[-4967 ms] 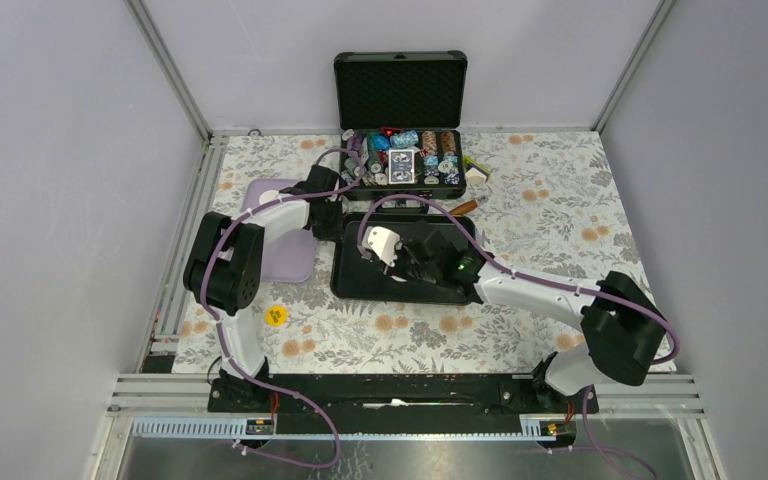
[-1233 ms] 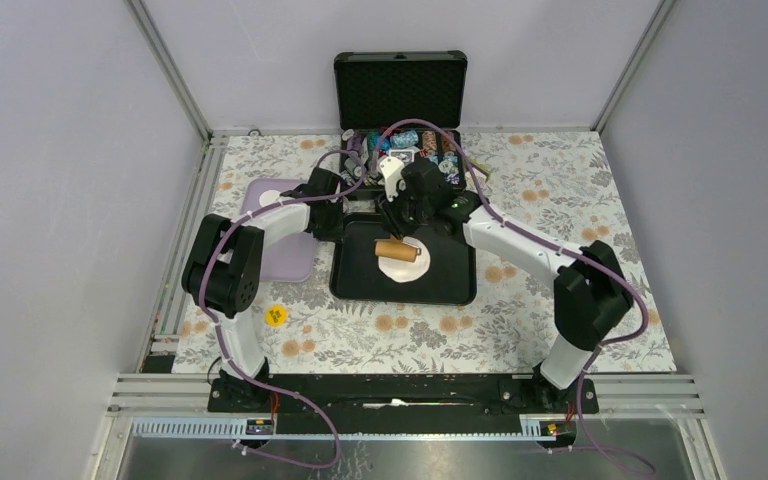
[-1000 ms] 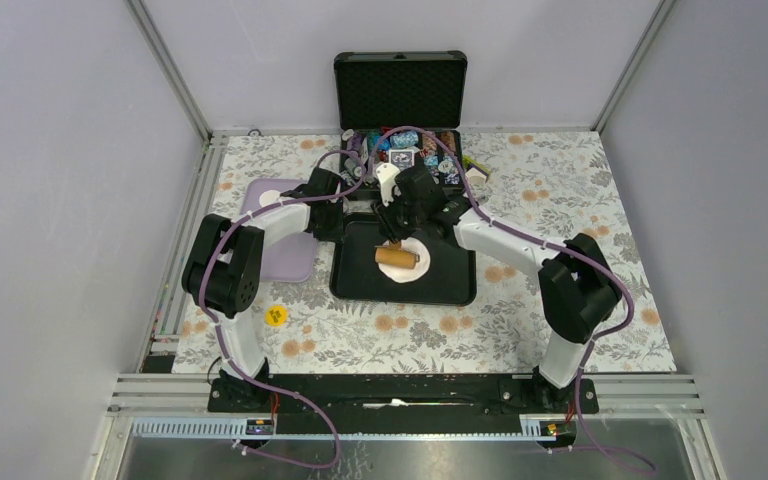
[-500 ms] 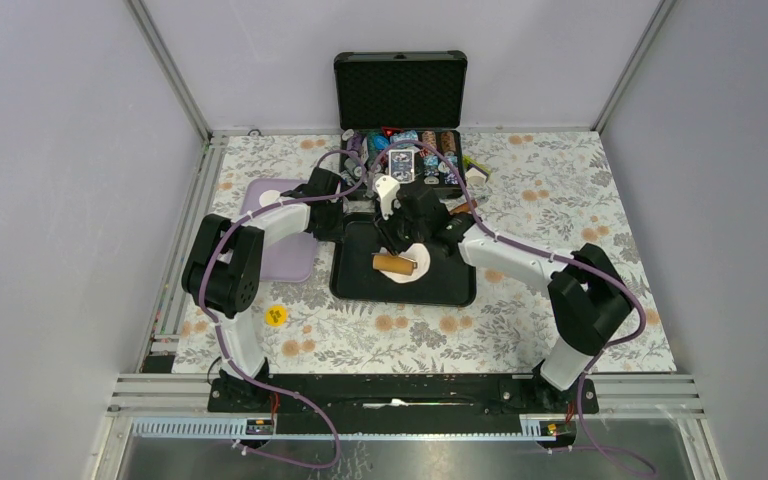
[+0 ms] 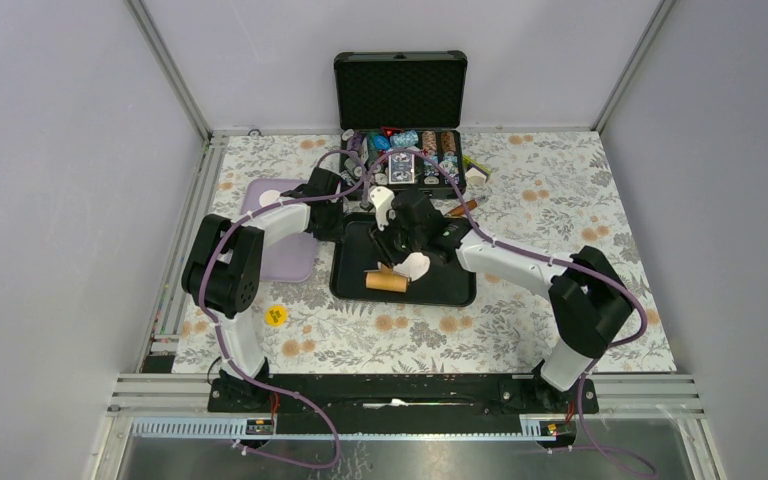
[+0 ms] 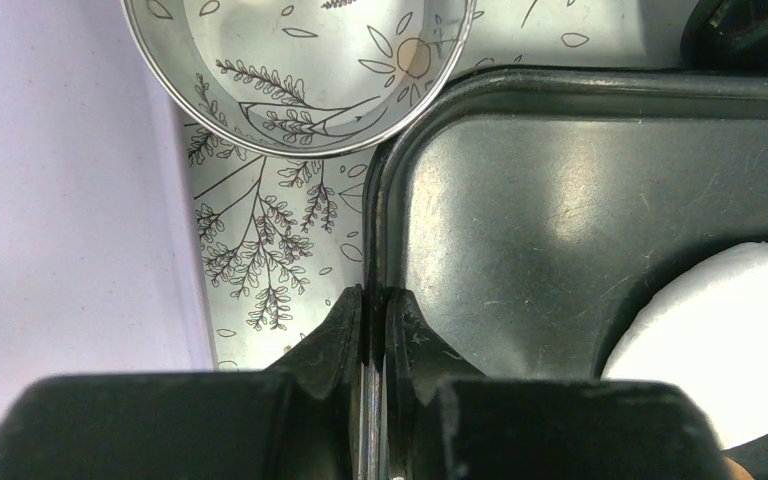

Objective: Roll out the dumpling wrappers from the dough

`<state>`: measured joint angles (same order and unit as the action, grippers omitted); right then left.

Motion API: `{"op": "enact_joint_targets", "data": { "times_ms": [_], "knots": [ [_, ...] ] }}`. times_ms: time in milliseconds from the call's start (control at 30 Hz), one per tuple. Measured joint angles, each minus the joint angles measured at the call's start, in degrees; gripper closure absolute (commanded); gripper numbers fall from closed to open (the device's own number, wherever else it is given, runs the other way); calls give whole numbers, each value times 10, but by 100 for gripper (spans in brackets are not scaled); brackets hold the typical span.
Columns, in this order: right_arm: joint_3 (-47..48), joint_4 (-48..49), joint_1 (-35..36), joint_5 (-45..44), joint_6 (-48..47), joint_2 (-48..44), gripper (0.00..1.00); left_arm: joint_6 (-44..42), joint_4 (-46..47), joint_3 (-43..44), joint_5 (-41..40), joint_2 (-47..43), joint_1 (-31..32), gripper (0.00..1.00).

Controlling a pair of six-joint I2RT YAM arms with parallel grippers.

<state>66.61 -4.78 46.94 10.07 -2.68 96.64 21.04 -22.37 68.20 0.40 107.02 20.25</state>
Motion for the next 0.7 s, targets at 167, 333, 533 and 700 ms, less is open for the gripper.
{"op": "enact_joint_targets", "data": {
  "times_ms": [167, 333, 533, 700],
  "knots": [
    [9, -21, -6, 17, 8, -2, 100, 0, 0, 0, -1, 0, 1, 100],
    [22, -68, -67, 72, 63, -7, 100, 1, 1, -1, -3, 0, 1, 100],
    [8, -19, -182, 112, 163, -40, 100, 2, 1, -1, -6, 0, 1, 100],
    [-37, 41, -217, 104, 221, -43, 100, 2, 1, -1, -7, 0, 1, 100]
  ]
}}
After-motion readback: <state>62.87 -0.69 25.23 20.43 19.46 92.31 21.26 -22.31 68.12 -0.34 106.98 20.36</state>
